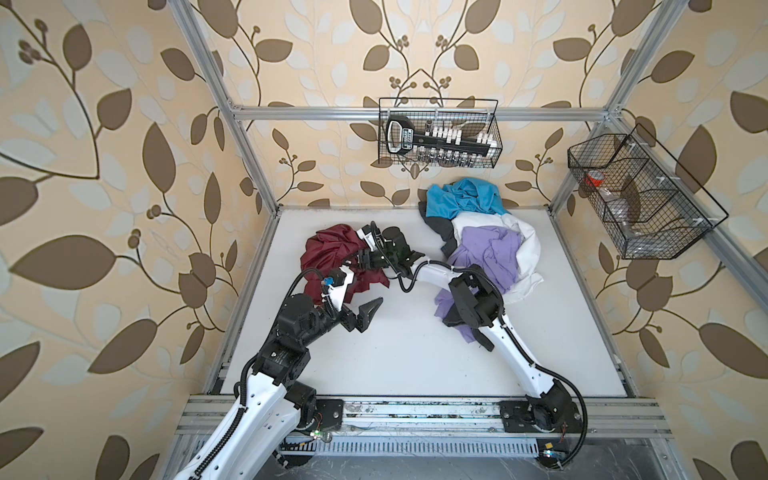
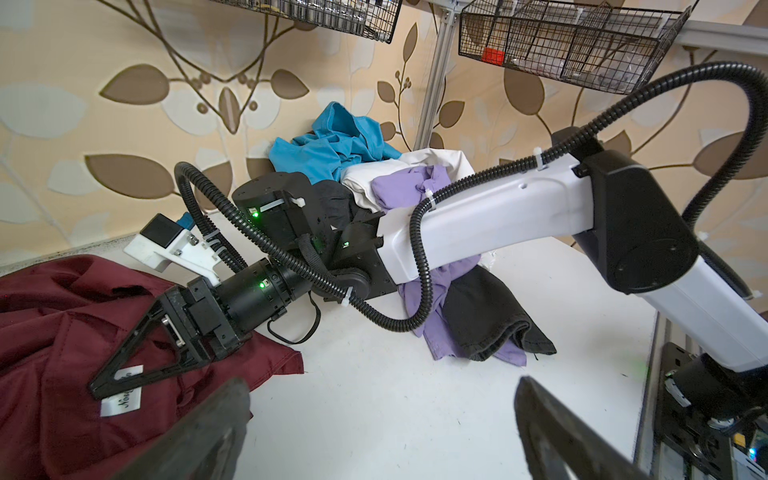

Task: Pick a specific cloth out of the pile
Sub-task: 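Lower the maroon shirt onto the table and open the right gripper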

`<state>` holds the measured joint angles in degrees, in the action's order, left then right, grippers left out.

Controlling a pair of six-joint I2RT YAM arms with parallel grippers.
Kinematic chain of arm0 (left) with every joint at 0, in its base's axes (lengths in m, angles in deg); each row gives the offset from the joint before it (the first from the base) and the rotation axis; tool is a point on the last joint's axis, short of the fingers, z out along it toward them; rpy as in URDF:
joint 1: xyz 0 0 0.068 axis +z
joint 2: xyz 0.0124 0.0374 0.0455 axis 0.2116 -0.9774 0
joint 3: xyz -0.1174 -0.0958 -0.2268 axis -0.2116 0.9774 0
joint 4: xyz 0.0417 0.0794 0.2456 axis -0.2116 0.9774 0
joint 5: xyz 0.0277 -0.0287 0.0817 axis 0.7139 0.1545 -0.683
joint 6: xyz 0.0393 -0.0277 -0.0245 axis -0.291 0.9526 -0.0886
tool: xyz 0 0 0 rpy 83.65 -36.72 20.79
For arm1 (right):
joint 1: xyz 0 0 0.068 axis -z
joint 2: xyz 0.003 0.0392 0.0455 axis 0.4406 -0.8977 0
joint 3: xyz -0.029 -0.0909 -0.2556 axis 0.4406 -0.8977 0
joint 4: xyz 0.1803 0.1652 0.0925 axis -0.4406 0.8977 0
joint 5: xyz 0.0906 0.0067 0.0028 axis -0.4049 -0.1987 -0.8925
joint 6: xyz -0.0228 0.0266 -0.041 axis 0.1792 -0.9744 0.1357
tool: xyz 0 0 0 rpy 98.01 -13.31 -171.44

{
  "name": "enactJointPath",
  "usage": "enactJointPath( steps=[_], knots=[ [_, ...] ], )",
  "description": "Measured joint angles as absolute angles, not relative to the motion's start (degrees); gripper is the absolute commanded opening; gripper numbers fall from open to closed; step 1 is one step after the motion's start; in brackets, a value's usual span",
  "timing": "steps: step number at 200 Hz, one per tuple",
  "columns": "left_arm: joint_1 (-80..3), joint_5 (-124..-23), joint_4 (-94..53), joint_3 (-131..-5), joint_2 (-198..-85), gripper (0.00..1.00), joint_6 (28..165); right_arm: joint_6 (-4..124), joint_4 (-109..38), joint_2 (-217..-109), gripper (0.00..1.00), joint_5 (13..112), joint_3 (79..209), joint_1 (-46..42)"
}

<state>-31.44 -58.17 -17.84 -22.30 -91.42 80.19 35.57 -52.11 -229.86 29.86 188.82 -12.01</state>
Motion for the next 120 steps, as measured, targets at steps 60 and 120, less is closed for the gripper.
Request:
enactJointPath(
  steps=[60, 120],
  knots=[
    [-31.81, -58.21, -17.81, -22.28, -90.70, 0.99, 80.19, 38.52, -52.63, -221.60, 0.99, 30.30, 178.55, -12.42],
    [-32.51, -58.26, -17.75, -22.28, -90.35, 0.99, 80.19, 40.79, -52.30, -211.00, 1.00, 30.95, 172.78, -12.47]
  ],
)
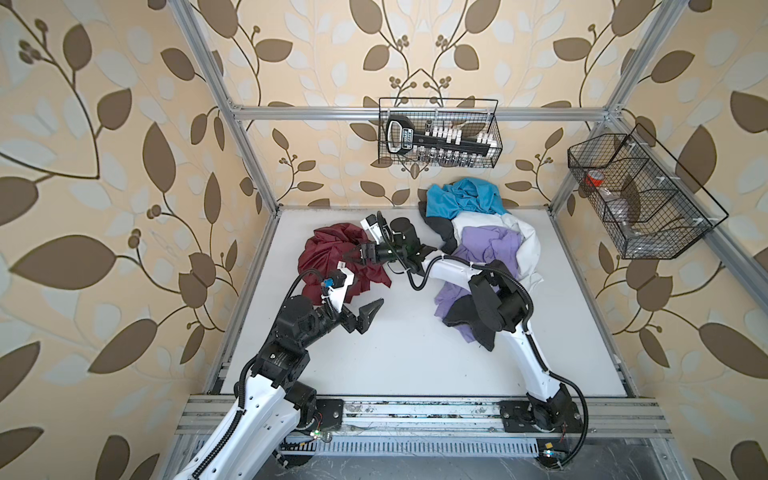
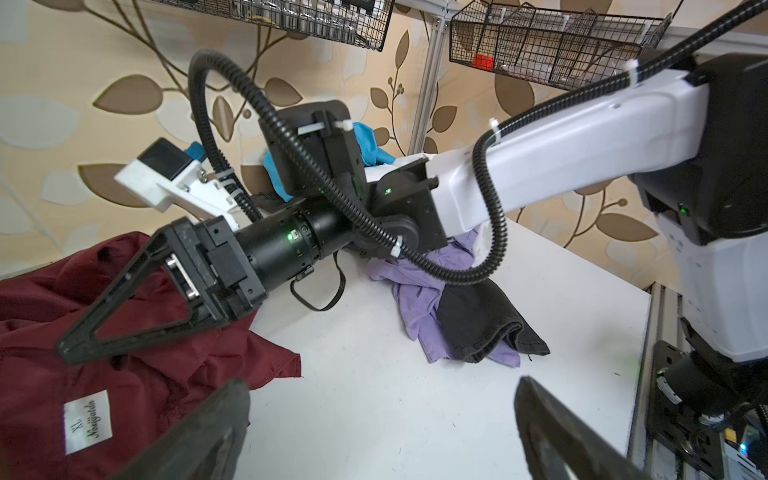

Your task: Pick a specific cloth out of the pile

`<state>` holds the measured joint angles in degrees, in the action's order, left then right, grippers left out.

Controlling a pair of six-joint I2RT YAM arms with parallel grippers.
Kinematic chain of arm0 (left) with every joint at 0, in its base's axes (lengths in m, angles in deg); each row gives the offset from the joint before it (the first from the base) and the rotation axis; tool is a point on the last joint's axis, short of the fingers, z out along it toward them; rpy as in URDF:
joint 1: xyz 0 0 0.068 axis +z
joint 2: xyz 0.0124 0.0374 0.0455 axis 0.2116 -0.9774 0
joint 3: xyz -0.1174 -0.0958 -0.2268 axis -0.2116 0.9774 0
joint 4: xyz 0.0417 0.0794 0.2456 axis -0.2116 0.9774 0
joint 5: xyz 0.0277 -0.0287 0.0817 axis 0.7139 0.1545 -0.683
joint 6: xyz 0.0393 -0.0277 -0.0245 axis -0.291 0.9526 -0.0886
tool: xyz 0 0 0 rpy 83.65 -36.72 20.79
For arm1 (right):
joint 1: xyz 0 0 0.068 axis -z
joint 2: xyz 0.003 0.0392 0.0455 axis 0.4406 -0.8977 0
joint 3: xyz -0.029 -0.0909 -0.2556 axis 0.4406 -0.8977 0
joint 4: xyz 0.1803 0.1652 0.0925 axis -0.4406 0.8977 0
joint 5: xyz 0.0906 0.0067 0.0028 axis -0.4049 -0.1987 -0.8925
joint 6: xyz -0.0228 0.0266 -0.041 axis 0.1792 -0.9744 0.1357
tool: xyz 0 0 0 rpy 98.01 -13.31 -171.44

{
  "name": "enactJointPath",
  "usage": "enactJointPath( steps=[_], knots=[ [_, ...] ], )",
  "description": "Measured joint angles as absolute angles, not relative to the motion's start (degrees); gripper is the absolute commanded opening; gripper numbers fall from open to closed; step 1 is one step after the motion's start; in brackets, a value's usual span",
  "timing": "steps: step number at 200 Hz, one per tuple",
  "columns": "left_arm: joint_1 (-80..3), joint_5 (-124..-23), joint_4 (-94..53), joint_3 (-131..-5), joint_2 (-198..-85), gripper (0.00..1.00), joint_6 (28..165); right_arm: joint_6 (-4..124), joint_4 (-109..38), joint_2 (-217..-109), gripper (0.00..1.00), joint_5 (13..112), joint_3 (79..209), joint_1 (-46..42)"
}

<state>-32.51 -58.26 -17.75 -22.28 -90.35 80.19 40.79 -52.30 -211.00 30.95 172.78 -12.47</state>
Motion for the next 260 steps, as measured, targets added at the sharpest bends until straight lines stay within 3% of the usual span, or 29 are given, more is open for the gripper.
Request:
enactJointPath(
  steps=[52, 96, 144, 191, 219, 260],
  knots=[
    [-32.55, -58.24, -17.71, -22.28, -90.02, 0.99, 80.17, 48.86, -39.87, -199.72, 1.00, 36.90, 164.36, -12.38],
    [-32.92, -58.26, -17.64, -22.28, -90.04, 0.99, 80.17, 52.66, -35.47, -188.92, 1.00, 40.20, 151.90, -10.52],
    [-32.99, -58.28, -17.60, -22.28, -90.08, 0.99, 80.14, 56.23, -31.78, -181.05, 1.00, 42.12, 147.14, -8.36],
    [-33.30, -58.37, -17.57, -22.28, -90.85, 0.99, 80.12, 59.92, -29.20, -165.16, 1.00, 46.47, 134.40, -5.34],
    [-33.32, -58.26, -17.44, -22.28, -91.83, 0.99, 80.10, 60.23, -28.59, -153.36, 1.00, 53.34, 125.43, 1.04],
    [-33.32, -58.10, -16.68, -22.28, -92.88, 0.99, 80.03, 63.11, -31.78, -137.62, 1.00, 71.13, 113.37, 6.79]
  ],
)
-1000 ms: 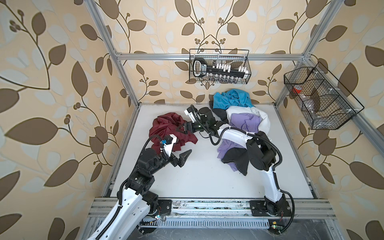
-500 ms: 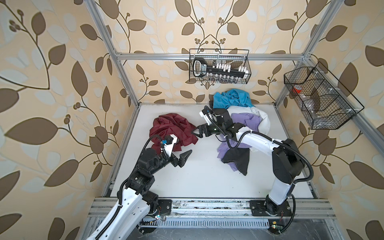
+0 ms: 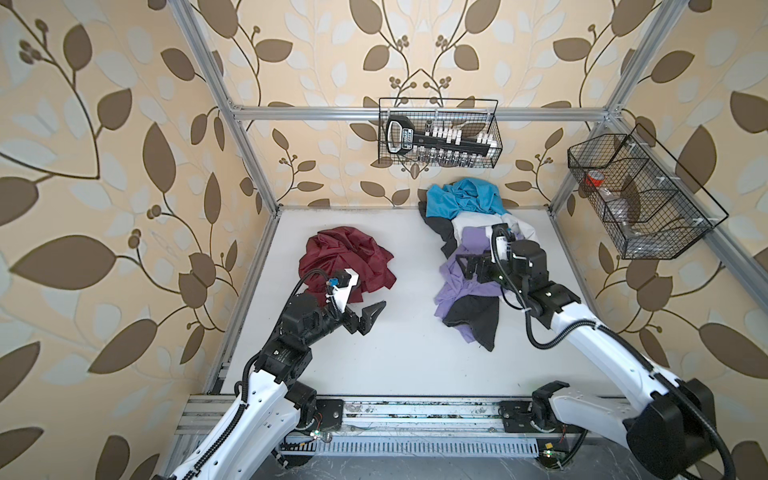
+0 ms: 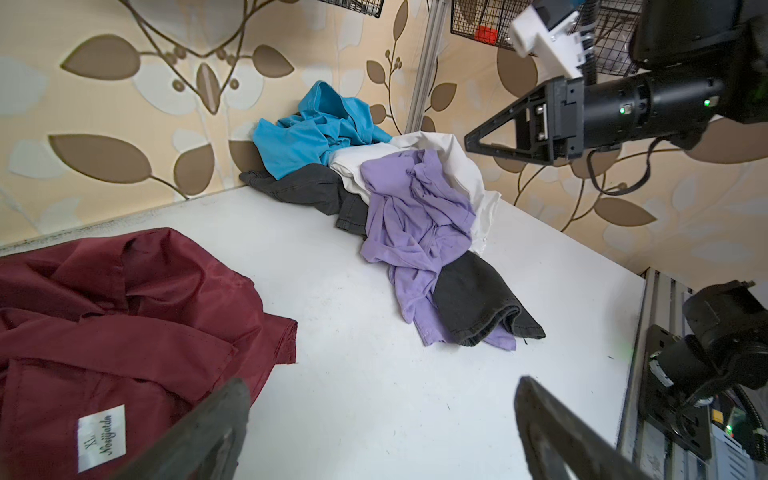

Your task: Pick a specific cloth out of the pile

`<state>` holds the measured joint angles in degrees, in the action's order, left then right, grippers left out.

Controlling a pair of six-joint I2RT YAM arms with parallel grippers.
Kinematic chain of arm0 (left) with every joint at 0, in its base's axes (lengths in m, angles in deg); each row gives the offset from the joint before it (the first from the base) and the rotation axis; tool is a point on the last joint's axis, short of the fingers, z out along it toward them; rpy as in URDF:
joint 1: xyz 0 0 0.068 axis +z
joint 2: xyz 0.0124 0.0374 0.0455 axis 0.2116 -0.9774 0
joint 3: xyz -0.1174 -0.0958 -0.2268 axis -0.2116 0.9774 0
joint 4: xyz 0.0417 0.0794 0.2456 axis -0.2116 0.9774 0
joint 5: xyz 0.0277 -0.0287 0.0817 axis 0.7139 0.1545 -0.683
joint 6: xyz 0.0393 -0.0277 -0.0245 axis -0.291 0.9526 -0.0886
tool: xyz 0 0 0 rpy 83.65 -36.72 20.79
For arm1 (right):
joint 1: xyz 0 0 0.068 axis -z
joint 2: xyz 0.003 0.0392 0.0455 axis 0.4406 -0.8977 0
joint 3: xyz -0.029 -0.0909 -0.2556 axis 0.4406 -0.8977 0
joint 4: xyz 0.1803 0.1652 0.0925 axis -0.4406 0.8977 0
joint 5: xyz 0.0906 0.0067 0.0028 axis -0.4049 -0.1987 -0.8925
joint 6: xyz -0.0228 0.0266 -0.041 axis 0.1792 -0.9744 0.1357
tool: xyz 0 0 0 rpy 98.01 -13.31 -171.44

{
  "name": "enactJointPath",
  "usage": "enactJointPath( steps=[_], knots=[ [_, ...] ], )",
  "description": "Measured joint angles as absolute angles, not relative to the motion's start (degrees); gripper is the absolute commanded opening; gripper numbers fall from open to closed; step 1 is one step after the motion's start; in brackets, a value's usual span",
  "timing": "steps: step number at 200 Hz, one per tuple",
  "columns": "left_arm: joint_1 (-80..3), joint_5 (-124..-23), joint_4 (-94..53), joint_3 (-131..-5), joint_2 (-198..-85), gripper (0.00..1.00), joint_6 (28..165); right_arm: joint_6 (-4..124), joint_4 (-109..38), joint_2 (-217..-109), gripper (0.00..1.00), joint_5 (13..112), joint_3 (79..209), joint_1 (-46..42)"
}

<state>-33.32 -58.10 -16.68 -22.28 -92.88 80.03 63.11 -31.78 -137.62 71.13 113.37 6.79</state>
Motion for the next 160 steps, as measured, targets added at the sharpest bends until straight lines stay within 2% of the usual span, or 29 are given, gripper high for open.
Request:
enactJointPath(
  steps=[39, 69, 91, 123, 160],
  knots=[
    [-33.32, -62.50, -16.90, -22.10, -93.60, 0.99, 78.99, 66.06, -41.35, -129.73, 1.00, 87.54, 100.87, 10.18],
    [-33.32, -76.22, -19.26, -20.13, -95.40, 0.99, 78.92, 68.01, -49.42, -128.55, 1.00, 93.53, 92.89, 13.85],
    [-33.32, -89.49, -22.65, -17.58, -98.17, 0.99, 78.79, 67.85, -53.90, -130.78, 1.00, 95.54, 90.51, 17.94],
    [-33.10, -101.82, -31.87, -13.20, -105.04, 0.99, 76.36, 66.70, -61.57, -136.73, 1.00, 95.72, 87.77, 22.57],
    [-26.28, -106.87, -39.87, -12.66, -115.72, 0.97, 76.45, 66.21, -71.45, -144.62, 0.99, 93.73, 84.34, 24.71]
  ],
)
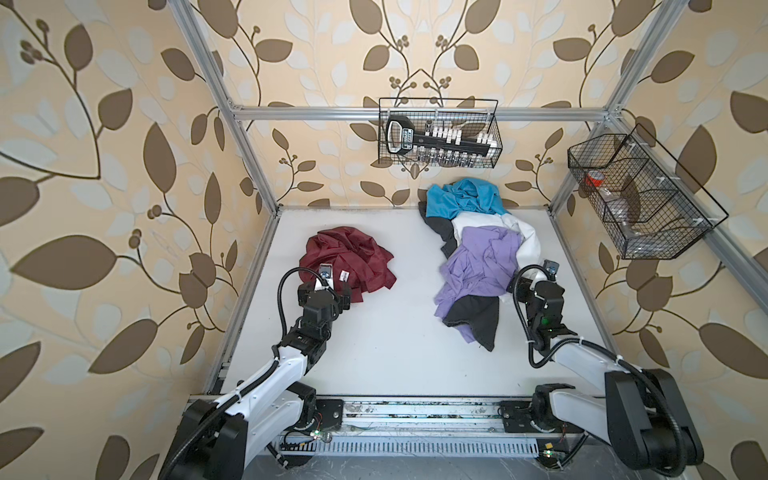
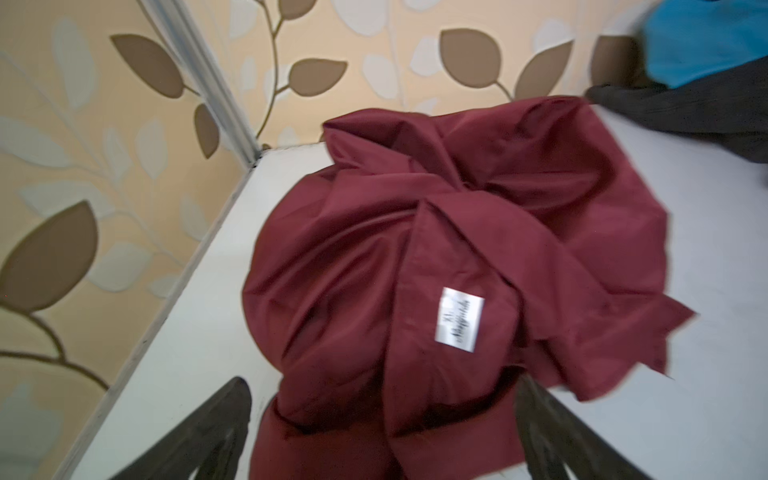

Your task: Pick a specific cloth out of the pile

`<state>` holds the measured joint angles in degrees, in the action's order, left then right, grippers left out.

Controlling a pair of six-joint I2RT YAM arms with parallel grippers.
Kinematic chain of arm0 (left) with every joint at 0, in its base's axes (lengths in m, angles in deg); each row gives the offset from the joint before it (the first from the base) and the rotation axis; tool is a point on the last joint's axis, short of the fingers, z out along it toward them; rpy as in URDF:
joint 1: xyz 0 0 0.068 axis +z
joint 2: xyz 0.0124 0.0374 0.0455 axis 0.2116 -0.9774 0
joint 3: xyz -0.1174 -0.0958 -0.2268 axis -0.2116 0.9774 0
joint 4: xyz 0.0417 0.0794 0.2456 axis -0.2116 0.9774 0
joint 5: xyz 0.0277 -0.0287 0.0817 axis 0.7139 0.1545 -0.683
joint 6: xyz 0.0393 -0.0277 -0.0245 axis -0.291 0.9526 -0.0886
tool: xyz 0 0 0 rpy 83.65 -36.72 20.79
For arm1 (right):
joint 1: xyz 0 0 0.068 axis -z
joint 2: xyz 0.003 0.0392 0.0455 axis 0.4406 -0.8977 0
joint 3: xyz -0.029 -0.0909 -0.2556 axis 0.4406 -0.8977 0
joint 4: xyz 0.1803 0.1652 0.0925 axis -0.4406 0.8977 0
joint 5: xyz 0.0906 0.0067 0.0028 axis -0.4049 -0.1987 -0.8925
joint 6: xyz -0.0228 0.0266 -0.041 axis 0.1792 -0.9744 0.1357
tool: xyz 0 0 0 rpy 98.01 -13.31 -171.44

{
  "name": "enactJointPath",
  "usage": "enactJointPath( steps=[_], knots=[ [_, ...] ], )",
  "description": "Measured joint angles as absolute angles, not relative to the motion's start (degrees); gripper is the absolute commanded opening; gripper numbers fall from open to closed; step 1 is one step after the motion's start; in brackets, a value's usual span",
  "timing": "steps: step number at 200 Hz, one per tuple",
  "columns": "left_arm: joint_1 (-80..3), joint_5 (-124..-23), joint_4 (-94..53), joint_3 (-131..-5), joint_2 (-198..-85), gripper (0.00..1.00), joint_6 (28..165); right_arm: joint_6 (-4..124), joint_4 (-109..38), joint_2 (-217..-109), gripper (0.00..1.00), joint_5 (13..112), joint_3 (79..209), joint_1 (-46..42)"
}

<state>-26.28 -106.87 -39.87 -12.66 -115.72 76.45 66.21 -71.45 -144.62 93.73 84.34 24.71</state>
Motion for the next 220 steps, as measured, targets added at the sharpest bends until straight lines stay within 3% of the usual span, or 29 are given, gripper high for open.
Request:
enactJointPath(
  steps=[33, 91, 121, 220],
  knots=[
    [-18.43, -105.56, -51.74, -9.40, -125.51, 0.97, 79.95, 67.33, -80.58, -150.30, 0.99, 92.72, 83.05, 25.06],
    [-17.41, -96.42, -67.56, -7.63, -142.28, 0.94, 80.10, 69.67, -97.50, -156.40, 0.99, 89.71, 77.02, 26.15],
    [-17.34, -93.38, -67.95, -8.64, -143.68, 0.94, 79.86, 70.78, -100.23, -160.84, 0.99, 86.65, 77.85, 26.31],
    [-14.02, -91.96, -59.12, -17.14, -144.75, 0.99, 81.76, 72.27, -100.17, -160.99, 1.00, 82.06, 79.53, 26.55]
  ],
)
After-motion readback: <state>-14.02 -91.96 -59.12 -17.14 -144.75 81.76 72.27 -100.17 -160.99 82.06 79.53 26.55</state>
